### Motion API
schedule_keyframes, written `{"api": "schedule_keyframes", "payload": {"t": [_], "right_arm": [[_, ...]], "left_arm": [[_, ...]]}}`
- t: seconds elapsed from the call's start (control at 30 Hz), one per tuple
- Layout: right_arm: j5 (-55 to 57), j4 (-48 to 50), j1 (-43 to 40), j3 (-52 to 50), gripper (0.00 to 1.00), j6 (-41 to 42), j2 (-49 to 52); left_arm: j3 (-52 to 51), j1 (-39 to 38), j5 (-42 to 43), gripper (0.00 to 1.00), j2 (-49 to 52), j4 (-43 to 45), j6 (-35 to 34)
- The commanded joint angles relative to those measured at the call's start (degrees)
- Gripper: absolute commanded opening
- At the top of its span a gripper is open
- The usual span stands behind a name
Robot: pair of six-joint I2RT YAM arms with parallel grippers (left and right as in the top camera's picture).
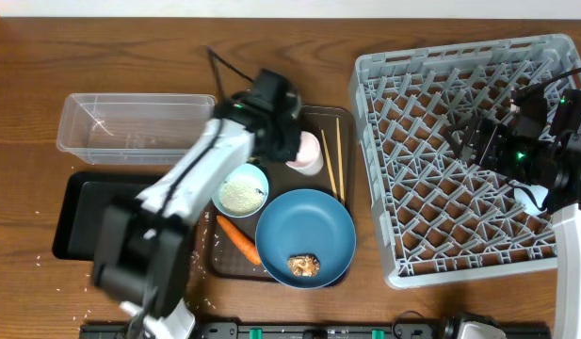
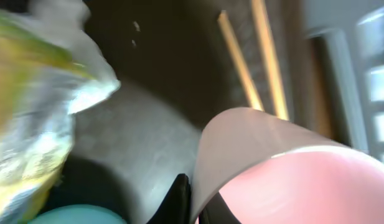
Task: Sort waste into correct bins and load items into the dishwasher rack
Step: 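Grasp the pink cup with the left gripper and lift it, then hand the pink cup from the left gripper to the right gripper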
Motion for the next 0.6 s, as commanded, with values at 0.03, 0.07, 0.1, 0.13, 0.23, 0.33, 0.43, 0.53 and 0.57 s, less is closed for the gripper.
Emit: {"api": "schedule_keyframes", "payload": {"t": [0.03,0.07,0.1,0.13,0.23,0.33,0.43,0.53,0.57], "right_arm": [[-7.1,1.5,0.3,0.4,0.85,-2.7,0.0],[-10.9,2.6,0.4,0.4,0.85,-3.8,0.0],[-14.3,3.6,0.5,0.4,0.85,-4.7,0.0],[-17.8,4.7,0.6,0.4,0.85,-5.6,0.0],[-30.8,9.0,2.2,0.4,0.84,-9.5,0.1],[-41.0,12.8,5.5,0.4,0.85,-13.1,0.0],[-43.4,16.1,10.6,0.4,0.85,-13.6,0.1],[-43.4,17.9,16.1,0.4,0.84,-16.4,0.1],[-43.4,18.1,17.8,0.4,0.84,-17.8,0.1]], "left_arm": [[1.2,5.5,14.3,0.06,-11.0,-1.8,4.2],[1.2,6.8,19.1,0.06,-12.4,-2.1,5.2],[1.2,8.3,25.3,0.06,-14.0,-2.3,6.3],[1.2,9.6,30.3,0.06,-15.0,-2.4,7.1],[1.2,12.7,43.5,0.06,-17.1,-2.6,8.7],[1.2,13.8,54.5,0.06,-17.4,-2.2,8.8],[1.2,13.7,61.7,0.06,-17.4,-2.1,8.8],[1.2,13.8,66.8,0.06,-17.4,-2.0,8.7],[1.2,13.8,67.5,0.06,-17.4,-2.0,8.7]]}}
